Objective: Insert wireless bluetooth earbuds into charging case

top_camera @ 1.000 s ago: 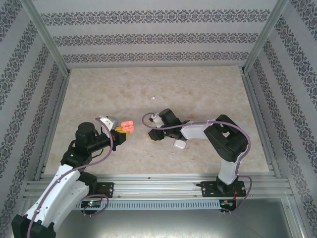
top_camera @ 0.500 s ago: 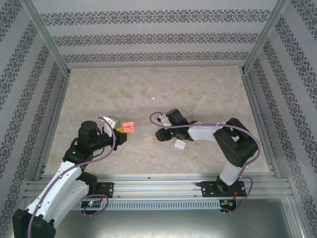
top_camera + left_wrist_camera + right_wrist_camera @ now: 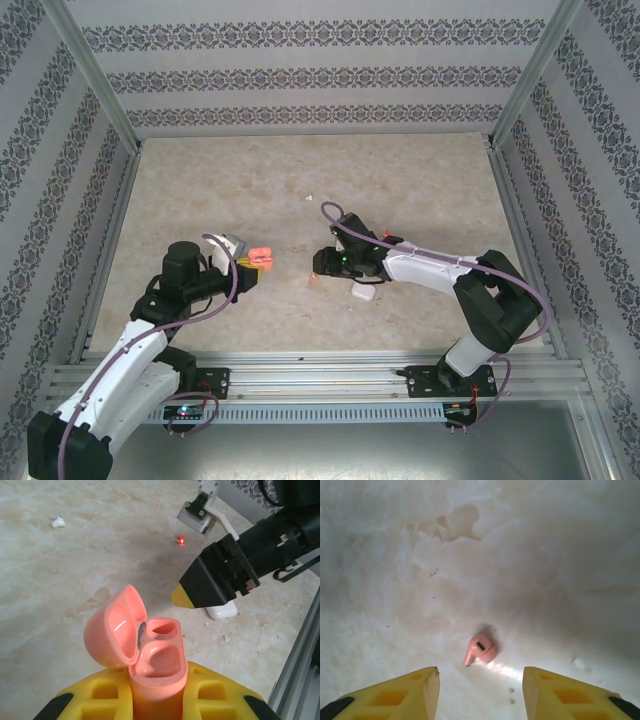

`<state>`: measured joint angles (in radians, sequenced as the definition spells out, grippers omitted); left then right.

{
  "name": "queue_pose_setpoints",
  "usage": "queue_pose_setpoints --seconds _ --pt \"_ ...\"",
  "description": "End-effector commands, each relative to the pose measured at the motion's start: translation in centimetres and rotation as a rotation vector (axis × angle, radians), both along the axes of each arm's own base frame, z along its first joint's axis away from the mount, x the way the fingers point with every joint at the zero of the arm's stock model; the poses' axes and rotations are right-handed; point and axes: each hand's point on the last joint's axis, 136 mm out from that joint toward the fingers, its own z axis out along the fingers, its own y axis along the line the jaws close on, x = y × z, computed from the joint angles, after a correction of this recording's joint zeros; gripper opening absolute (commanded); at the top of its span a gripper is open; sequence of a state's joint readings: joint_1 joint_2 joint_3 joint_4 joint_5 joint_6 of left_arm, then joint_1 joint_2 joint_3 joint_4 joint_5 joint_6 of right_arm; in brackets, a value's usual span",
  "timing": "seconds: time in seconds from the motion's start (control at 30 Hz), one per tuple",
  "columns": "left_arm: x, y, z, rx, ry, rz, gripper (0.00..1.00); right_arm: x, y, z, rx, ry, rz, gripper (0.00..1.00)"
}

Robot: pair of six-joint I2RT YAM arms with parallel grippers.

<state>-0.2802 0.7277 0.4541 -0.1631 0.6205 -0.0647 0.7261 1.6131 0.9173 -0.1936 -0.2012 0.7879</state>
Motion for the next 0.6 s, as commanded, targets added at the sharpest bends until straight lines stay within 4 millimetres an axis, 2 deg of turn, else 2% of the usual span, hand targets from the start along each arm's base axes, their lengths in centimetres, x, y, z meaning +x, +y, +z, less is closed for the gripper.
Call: queue_pose_setpoints --seconds 0.0,0.27,0.57 --pt "0.7 -0.4 1.9 -0.005 -0.057 -0.018 0.00 -1.6 -0.5 -1.2 -0.057 0.161 -0.164 0.47" --pt "0.8 -0.9 1.7 0.000 -0.065 -0.057 0.00 -1.3 1.2 -2.6 -0.095 0.217 -0.182 0.45" --pt "0.2 -0.9 2.1 -0.006 -0.087 -0.071 0.00 -0.3 1.8 -3.7 -0.139 0.225 -0.178 0.41"
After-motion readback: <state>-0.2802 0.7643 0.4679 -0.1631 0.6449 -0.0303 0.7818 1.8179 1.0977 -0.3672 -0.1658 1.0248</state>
